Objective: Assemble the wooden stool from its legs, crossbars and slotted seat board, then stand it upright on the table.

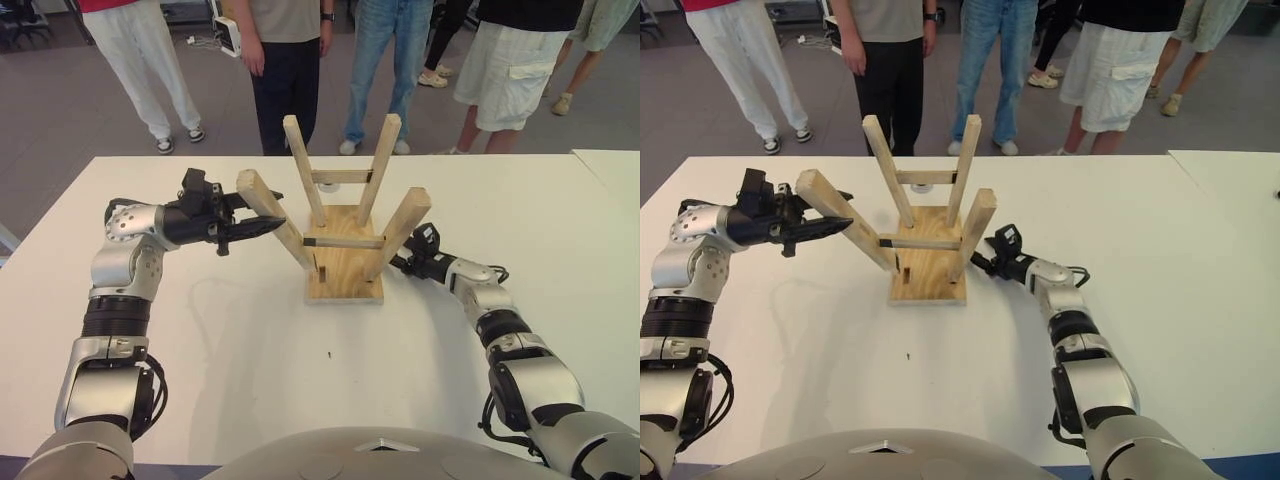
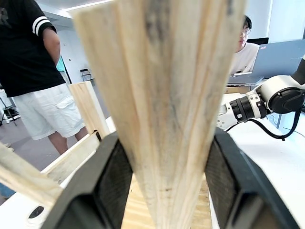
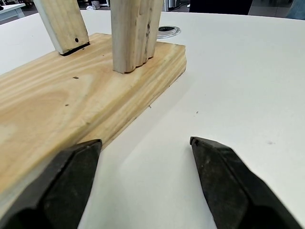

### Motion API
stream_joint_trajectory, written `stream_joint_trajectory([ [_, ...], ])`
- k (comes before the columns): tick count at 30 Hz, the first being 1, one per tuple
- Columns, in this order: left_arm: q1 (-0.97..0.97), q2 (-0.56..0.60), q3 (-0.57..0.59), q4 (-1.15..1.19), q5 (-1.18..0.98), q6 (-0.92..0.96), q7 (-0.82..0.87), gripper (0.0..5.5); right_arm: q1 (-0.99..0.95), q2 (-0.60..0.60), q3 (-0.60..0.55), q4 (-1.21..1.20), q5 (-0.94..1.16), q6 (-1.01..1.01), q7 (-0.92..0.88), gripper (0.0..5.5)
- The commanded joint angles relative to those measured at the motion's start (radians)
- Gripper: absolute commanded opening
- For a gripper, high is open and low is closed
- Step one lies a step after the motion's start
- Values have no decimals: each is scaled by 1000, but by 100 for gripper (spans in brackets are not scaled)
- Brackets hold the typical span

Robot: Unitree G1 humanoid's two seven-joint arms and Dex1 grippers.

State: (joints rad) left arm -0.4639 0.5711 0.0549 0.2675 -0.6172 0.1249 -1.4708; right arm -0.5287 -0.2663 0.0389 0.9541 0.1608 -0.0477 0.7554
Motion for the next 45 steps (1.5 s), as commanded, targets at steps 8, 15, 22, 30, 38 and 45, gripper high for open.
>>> stream_joint_trajectory([
  [8,-60,-46,-88,117,106,-81,-76,203,19,38,4,36,-28,15,25,346],
  [15,-79,-60,-62,215,77,-18,-93,203,54,64,39,26,-51,13,37,346],
  [22,-24,-30,-66,265,122,-37,-116,203,49,54,53,30,-59,6,43,346],
  [30,-107,-37,-126,346,198,-167,-125,203,54,64,59,23,-70,4,62,346],
  [38,-22,-42,-196,205,235,-57,-10,203,87,75,69,-5,-71,-2,58,346],
  [45,125,19,-330,113,381,32,129,203,125,60,52,-102,-45,29,49,346],
])
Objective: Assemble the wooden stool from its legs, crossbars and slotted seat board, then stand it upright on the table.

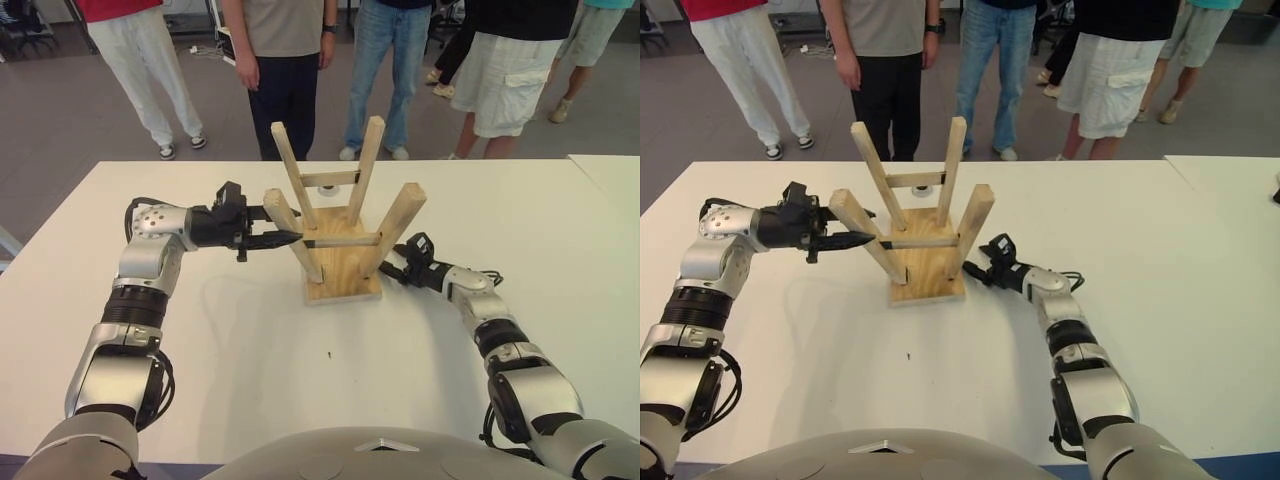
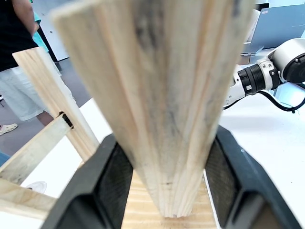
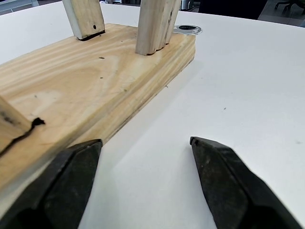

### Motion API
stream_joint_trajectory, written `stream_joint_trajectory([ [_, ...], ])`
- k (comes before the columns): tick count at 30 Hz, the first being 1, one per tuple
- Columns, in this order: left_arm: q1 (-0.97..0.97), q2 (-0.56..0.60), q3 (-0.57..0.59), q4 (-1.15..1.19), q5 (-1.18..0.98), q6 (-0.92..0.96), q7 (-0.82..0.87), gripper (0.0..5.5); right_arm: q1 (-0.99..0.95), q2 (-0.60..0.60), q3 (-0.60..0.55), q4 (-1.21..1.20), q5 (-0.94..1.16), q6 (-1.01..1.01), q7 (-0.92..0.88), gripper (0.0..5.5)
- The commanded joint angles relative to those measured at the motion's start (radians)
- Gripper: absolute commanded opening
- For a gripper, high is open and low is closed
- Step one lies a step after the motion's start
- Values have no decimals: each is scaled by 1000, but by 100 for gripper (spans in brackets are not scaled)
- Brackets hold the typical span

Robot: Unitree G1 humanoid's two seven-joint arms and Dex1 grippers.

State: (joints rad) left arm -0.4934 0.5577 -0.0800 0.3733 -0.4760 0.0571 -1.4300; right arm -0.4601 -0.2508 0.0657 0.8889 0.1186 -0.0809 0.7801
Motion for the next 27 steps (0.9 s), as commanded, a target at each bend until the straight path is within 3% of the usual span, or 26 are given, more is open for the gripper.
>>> stream_joint_trajectory([
  [1,163,47,-221,-3,258,111,89,203,59,41,21,-47,1,68,22,346],
  [7,184,100,-313,-69,250,201,94,203,46,11,-28,-90,44,116,34,346],
  [13,190,59,-217,-131,89,287,172,203,-3,-45,-122,-179,114,176,13,346],
  [19,250,22,-106,-292,79,244,329,324,-106,-137,-211,-280,126,191,-66,346],
  [25,464,127,48,-557,85,272,418,415,-113,-195,-344,-871,499,561,-66,346],
  [27,524,123,69,-604,63,298,439,415,-90,-208,-355,-1060,684,694,-57,346],
])
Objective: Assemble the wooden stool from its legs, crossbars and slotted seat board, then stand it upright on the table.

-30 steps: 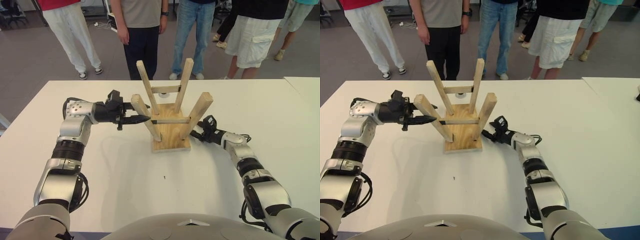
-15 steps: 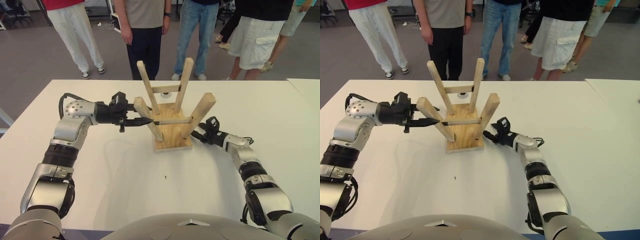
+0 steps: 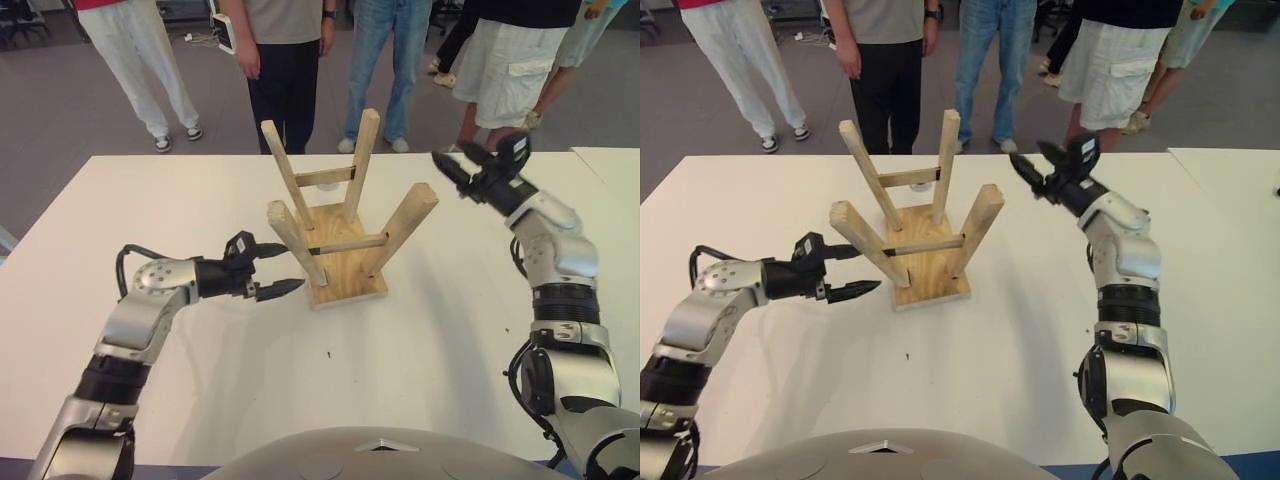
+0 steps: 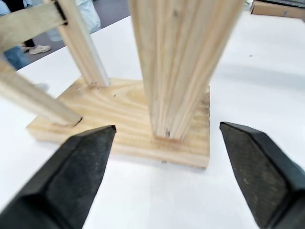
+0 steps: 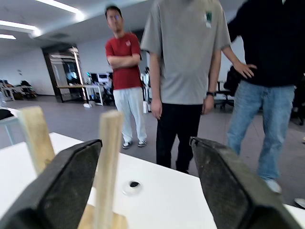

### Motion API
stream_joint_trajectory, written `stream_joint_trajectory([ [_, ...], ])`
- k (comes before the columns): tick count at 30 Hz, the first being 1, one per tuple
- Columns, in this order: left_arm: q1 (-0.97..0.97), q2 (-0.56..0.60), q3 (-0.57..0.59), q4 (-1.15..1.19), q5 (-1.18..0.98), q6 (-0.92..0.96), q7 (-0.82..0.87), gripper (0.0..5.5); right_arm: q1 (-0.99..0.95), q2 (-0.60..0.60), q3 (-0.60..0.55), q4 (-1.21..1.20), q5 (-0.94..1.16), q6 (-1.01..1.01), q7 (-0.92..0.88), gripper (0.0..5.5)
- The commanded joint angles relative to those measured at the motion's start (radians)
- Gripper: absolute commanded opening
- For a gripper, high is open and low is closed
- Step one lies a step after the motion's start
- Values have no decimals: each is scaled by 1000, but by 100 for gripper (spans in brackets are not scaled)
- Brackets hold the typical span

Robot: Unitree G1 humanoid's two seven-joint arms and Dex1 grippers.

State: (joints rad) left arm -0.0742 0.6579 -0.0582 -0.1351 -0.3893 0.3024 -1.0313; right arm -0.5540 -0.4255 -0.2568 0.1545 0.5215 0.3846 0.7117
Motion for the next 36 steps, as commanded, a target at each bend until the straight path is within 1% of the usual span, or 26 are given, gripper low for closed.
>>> stream_joint_trajectory([
  [1,123,18,54,-109,-30,61,50,415,22,-43,-26,-390,333,271,19,346],
  [3,153,8,69,-134,-40,79,69,415,69,-76,7,-482,370,334,27,346],
  [5,165,-3,84,-147,-46,80,94,415,106,-124,53,-525,315,342,23,346],
  [6,165,-9,90,-149,-45,75,105,415,117,-153,82,-527,258,325,18,346],
  [8,154,-26,106,-151,-50,64,129,415,133,-235,178,-494,51,224,5,346],
  [10,142,-40,110,-156,-45,51,145,415,126,-263,217,-435,-80,140,-16,346],
  [12,127,-54,113,-157,-46,41,158,415,131,-298,265,-391,-187,55,4,346],
  [13,118,-60,114,-152,-45,33,161,415,129,-289,266,-384,-193,34,10,346],
  [14,112,-66,116,-147,-45,26,163,415,112,-256,257,-396,-164,23,8,346],
  [16,101,-76,119,-134,-44,12,164,415,41,-145,222,-448,-75,17,-46,346],
  [18,97,-86,127,-133,-50,5,173,415,-47,-24,212,-531,-3,46,-155,346],
  [19,96,-91,135,-134,-53,4,181,415,-79,38,245,-592,-12,75,-231,346],
  [20,95,-95,141,-135,-54,3,189,415,-88,69,301,-645,-61,89,-281,346],
  [22,99,-101,155,-137,-58,1,199,415,-51,42,452,-683,-274,69,-343,346],
  [24,106,-104,171,-138,-62,0,206,415,44,-18,633,-577,-541,9,-409,346],
  [26,103,-103,179,-137,-63,0,206,415,127,-69,818,-406,-756,-18,-435,346],
  [27,91,-103,177,-133,-62,3,204,415,154,-85,881,-337,-824,-32,-427,346],
  [29,86,-103,184,-138,-66,7,207,415,206,-92,945,-276,-856,-60,-361,346],
  [32,83,-108,191,-140,-67,4,218,415,224,-62,923,-256,-829,-94,-317,346],
  [34,72,-119,200,-139,-68,-4,243,415,191,-27,866,-270,-812,-117,-342,346],
  [36,39,-137,222,-133,-55,-24,294,415,136,32,771,-327,-757,-110,-366,346],
])
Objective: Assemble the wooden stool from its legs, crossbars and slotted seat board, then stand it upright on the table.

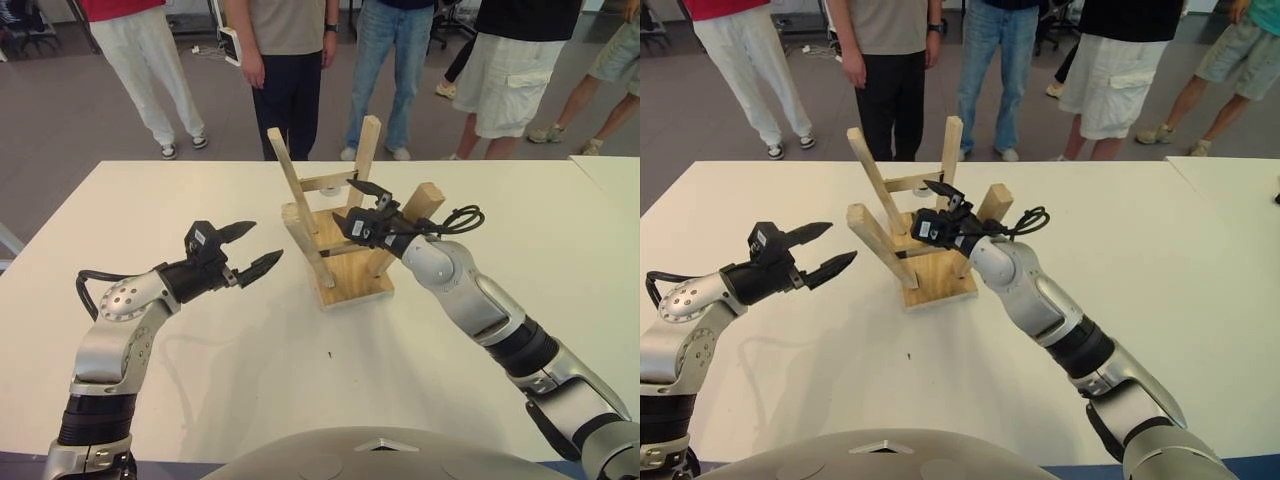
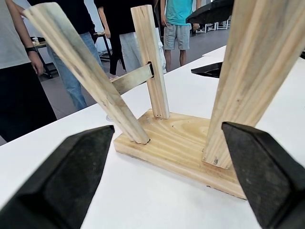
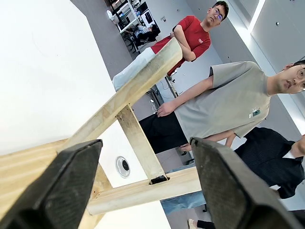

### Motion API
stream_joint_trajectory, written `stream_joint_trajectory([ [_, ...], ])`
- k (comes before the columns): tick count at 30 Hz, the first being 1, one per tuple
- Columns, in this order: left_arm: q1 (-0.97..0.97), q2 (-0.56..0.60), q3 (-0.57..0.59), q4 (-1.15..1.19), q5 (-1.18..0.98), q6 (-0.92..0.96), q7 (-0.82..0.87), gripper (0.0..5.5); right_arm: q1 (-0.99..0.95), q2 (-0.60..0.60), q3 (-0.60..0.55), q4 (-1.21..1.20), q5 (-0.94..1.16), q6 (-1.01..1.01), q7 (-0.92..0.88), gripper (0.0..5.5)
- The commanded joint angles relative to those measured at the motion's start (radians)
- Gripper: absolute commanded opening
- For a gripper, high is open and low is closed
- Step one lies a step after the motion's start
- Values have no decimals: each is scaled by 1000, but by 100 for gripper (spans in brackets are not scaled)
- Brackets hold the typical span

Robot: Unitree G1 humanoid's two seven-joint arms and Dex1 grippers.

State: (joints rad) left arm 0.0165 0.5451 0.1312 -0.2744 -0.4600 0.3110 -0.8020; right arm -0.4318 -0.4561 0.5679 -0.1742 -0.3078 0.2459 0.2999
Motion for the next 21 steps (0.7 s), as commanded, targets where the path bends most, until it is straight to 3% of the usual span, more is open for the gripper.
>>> stream_joint_trajectory([
  [1,-77,-33,51,-7,2,-31,93,415,-24,99,-122,-53,130,61,47,346],
  [3,-125,-41,86,-43,-34,-16,134,415,-94,164,-248,-143,258,145,60,346],
  [6,-277,-48,136,-145,-171,67,221,415,-286,233,-530,-223,546,319,49,346],
  [8,-379,-54,133,-216,-285,166,301,415,-403,231,-720,-214,706,408,4,346],
  [10,-447,-98,115,-265,-411,283,447,415,-428,189,-838,-172,779,477,-22,346],
  [13,-391,-206,47,-298,-503,413,657,415,-232,145,-810,-135,776,528,22,346],
  [17,-86,-298,-156,-231,-377,446,724,415,123,198,-618,-109,780,526,110,346],
  [19,-12,-286,-247,-174,-254,378,714,415,145,198,-595,-94,771,499,114,346],
  [21,-14,-287,-260,-126,-187,312,716,415,112,202,-605,-85,781,488,101,346],
])
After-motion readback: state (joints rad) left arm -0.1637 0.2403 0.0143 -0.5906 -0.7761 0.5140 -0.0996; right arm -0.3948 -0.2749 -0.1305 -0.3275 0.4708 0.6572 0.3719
